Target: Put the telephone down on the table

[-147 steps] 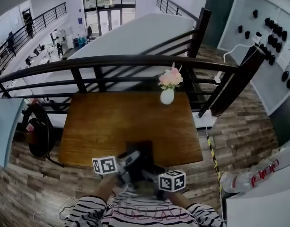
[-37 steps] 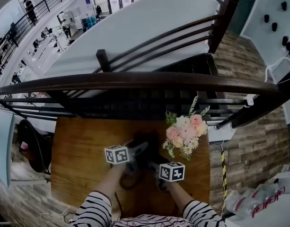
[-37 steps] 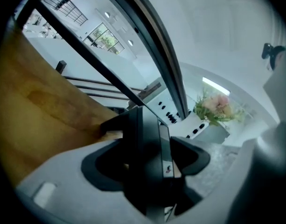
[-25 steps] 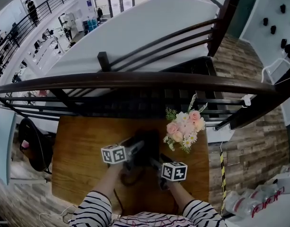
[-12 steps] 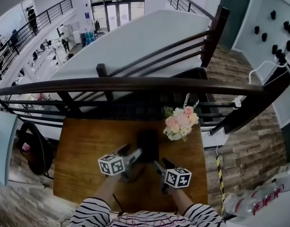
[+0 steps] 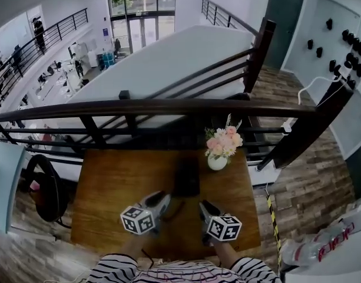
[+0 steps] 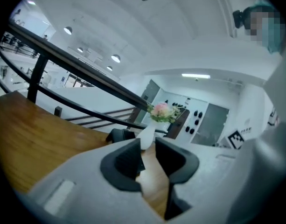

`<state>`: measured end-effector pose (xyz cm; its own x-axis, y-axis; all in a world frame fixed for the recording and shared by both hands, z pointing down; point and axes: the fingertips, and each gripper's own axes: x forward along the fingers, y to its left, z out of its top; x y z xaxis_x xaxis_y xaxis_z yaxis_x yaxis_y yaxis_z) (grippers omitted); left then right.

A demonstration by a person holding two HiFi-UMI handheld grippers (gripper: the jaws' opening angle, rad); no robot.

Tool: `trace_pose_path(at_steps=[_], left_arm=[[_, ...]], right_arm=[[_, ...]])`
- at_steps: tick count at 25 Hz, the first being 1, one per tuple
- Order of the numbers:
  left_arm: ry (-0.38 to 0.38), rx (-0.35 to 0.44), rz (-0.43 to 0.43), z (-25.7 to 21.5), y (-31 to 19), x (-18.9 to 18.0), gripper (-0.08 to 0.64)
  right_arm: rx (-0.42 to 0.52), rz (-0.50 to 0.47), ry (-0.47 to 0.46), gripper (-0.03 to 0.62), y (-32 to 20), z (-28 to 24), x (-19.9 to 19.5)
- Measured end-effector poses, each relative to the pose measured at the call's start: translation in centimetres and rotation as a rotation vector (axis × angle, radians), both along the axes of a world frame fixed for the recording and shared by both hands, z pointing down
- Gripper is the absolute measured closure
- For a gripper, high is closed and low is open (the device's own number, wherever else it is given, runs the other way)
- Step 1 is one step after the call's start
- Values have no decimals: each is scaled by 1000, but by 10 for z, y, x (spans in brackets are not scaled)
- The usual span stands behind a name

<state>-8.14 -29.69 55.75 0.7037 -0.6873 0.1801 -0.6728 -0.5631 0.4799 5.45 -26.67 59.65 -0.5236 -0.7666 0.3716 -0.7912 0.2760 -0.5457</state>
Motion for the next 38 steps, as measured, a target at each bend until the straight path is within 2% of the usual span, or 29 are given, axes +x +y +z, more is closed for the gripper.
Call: trace_pose_path(at_steps=[3, 9, 23, 38], left_arm=[[4, 19, -2, -10, 29, -7, 493], [11, 31, 6, -16, 83, -28, 557], [-43, 53, 48, -14, 181, -58, 558], [-70, 98, 66, -14, 241, -71, 558]], right_arm=[[24, 41, -6, 571, 24, -11, 0], [61, 85, -7, 591, 73, -27, -7], [81, 96, -8, 592, 163, -30, -40], [53, 93, 33, 592, 220, -18, -59]])
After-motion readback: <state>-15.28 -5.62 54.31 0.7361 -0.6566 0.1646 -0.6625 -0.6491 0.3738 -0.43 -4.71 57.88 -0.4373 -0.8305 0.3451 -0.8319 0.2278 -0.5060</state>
